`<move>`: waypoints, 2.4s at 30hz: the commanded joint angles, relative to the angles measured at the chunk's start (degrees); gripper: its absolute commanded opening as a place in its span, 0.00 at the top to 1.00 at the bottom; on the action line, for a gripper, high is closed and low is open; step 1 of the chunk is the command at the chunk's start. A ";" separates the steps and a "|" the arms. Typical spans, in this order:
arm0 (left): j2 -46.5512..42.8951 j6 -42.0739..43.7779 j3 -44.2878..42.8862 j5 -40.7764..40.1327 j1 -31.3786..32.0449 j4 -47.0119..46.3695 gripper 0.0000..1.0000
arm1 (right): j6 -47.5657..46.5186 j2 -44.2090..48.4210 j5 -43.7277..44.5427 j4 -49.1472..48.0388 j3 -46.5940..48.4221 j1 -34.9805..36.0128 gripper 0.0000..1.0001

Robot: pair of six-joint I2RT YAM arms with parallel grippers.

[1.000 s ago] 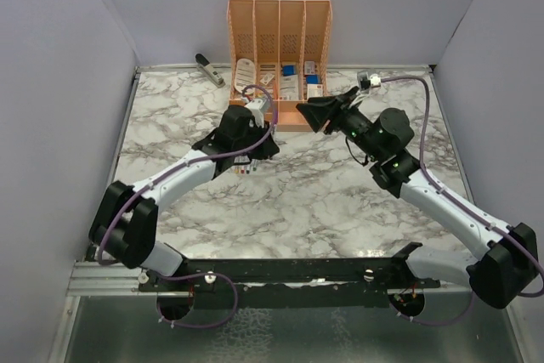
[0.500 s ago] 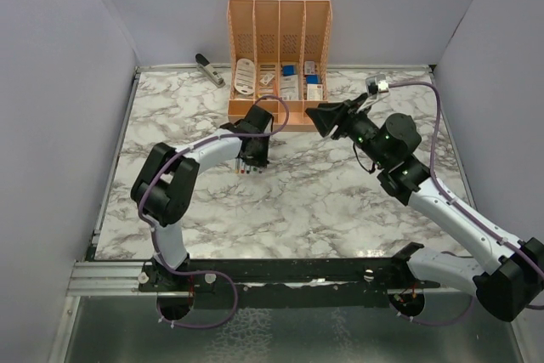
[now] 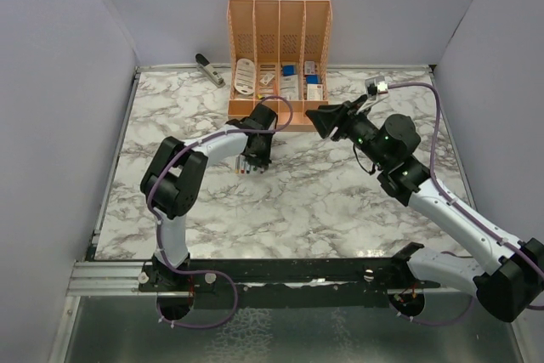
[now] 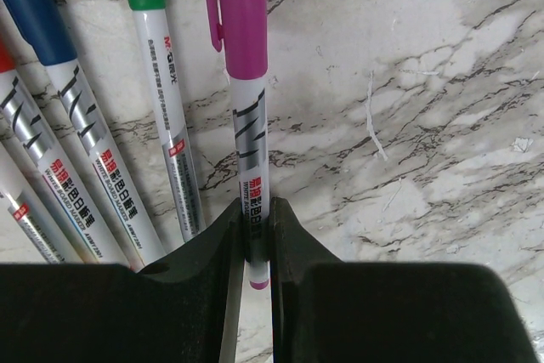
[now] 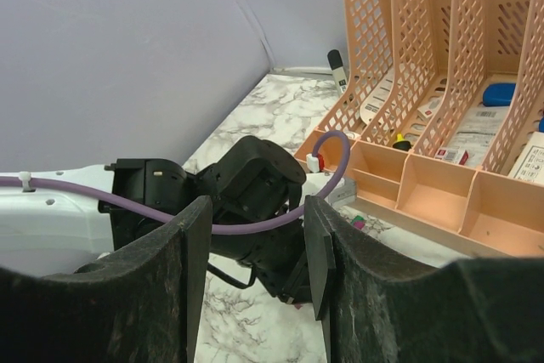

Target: Insert the pens into the pen caps

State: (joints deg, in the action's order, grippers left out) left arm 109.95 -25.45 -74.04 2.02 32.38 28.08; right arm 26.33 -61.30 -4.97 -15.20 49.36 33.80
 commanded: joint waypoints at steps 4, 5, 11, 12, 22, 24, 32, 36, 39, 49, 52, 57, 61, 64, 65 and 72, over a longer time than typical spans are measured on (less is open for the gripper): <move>2.96 0.88 -2.77 0.79 0.27 0.61 0.86 | 0.40 1.67 1.17 0.49 -1.13 0.12 0.53; 3.29 0.82 -3.04 0.91 0.23 0.66 0.85 | 0.39 1.64 1.19 0.59 -1.19 0.09 0.53; 4.22 0.49 -3.26 1.49 0.23 0.73 0.79 | 0.07 1.66 1.28 1.09 -1.09 0.12 0.53; 4.15 0.40 -3.30 1.50 0.23 0.67 0.77 | -0.02 1.76 1.35 1.13 -1.09 0.12 0.53; 3.17 -0.61 -2.80 2.05 0.24 0.66 0.45 | 0.63 1.96 1.24 0.85 -2.08 0.08 0.53; 2.58 -0.57 -2.86 1.86 0.23 0.61 0.45 | 0.69 1.89 1.13 0.71 -2.06 0.10 0.53; -2.29 0.31 -6.20 3.82 0.44 0.12 0.47 | -0.14 2.05 2.75 0.53 -2.55 0.07 0.53; -7.16 0.33 -7.43 3.41 0.60 -0.46 0.47 | -0.09 2.06 6.66 1.30 -2.57 0.04 0.52; -11.33 0.50 -6.65 2.30 0.60 -1.93 0.47 | -0.46 1.06 11.55 3.02 -2.44 0.04 0.50; -24.29 2.26 3.45 -0.41 -8.27 -6.89 0.45 | 2.81 -3.02 9.34 7.31 -4.02 -17.52 0.47; -29.25 3.60 7.37 -0.54 -14.86 -7.91 0.43 | 3.63 -1.64 6.72 7.11 -5.68 -25.54 0.47; -35.30 6.45 12.35 -0.23 -26.38 -9.41 0.01 | 6.51 -0.41 1.95 6.62 -9.02 -37.64 0.47; -39.45 9.01 16.23 -4.61 -30.98 -11.31 0.01 | 1.48 1.78 5.27 4.04 -12.00 -38.99 0.47; -43.92 12.60 20.63 -7.58 -31.80 -15.68 0.01 | -2.80 4.36 9.80 3.61 -13.66 -38.99 0.47; -45.69 13.37 22.47 -8.85 -31.85 -17.55 0.01 | -3.76 5.65 11.02 2.98 -14.46 -38.99 0.47; -58.37 14.43 36.77 -13.97 -31.96 -31.95 0.01 | -6.29 11.06 14.21 -1.73 -19.82 -38.99 0.46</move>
State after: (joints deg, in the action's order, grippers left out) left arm 56.88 -12.80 -41.95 -7.22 0.80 6.42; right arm 22.70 -52.29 5.43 -13.19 30.52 -5.17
